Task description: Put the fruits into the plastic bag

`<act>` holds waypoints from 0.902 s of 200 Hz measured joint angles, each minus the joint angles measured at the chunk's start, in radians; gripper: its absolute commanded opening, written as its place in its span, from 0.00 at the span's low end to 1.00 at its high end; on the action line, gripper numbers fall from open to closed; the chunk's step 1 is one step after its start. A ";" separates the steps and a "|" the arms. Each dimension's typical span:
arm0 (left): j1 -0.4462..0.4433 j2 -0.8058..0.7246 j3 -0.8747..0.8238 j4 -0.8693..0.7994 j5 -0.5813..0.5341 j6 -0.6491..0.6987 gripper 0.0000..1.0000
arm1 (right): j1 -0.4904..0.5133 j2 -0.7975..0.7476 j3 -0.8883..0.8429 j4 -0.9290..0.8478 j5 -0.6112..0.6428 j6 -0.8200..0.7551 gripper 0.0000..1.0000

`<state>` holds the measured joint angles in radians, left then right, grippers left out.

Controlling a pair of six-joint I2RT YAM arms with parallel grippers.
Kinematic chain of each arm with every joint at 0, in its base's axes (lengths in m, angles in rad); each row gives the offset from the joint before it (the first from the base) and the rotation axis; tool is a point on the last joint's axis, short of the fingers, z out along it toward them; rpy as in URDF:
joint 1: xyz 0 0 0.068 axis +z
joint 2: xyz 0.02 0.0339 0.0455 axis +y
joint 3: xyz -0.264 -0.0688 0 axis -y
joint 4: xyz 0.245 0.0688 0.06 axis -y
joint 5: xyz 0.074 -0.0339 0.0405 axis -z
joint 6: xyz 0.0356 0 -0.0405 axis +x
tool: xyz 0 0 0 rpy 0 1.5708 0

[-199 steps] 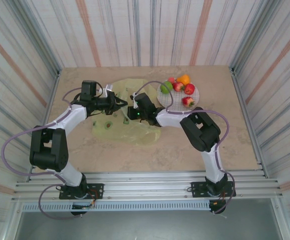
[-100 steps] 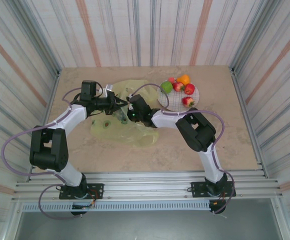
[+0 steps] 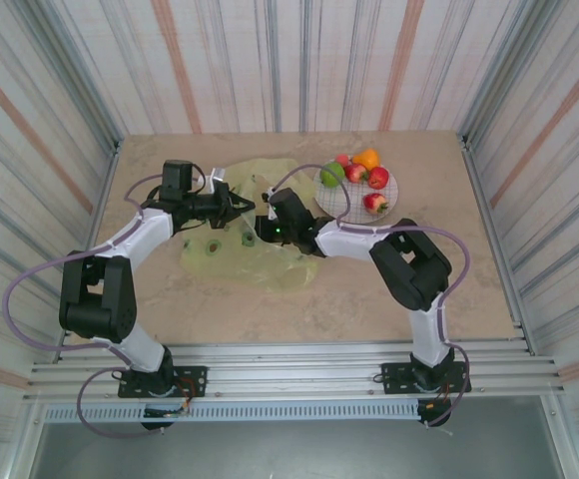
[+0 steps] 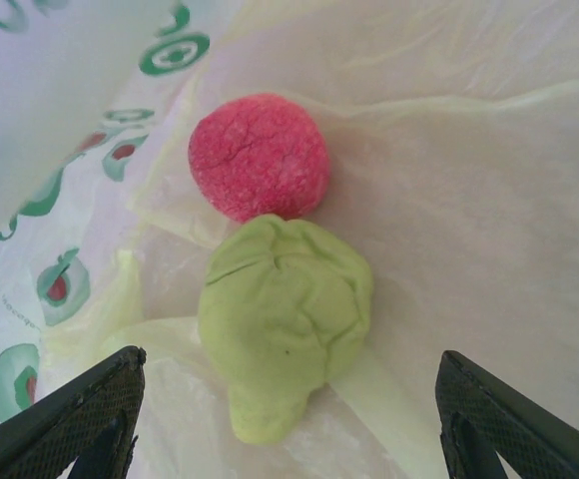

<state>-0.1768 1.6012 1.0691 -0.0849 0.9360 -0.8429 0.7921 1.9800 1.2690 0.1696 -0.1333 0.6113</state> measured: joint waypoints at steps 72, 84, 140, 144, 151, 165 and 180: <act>0.001 0.000 0.000 -0.002 -0.002 0.008 0.00 | 0.051 -0.149 -0.024 -0.224 0.323 -0.341 0.86; 0.001 0.000 0.000 -0.008 -0.002 0.011 0.00 | 0.053 -0.160 -0.024 -0.257 0.370 -0.387 0.87; 0.001 0.007 0.000 -0.027 -0.005 0.034 0.00 | 0.048 -0.204 -0.001 -0.420 0.454 -0.558 0.89; 0.001 0.008 0.000 -0.027 -0.005 0.034 0.00 | 0.047 -0.215 -0.003 -0.424 0.451 -0.570 0.89; 0.001 0.008 0.000 -0.028 -0.004 0.034 0.00 | 0.044 -0.240 -0.008 -0.431 0.443 -0.583 0.89; 0.001 0.008 0.000 -0.031 -0.004 0.034 0.00 | 0.025 -0.305 -0.027 -0.432 0.403 -0.599 0.89; 0.001 0.010 0.000 -0.032 -0.004 0.034 0.00 | -0.016 -0.394 -0.068 -0.406 0.324 -0.599 0.89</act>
<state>-0.1761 1.6112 1.0691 -0.1165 0.9318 -0.8085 0.7761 1.5860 1.2015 -0.2359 0.1909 0.0120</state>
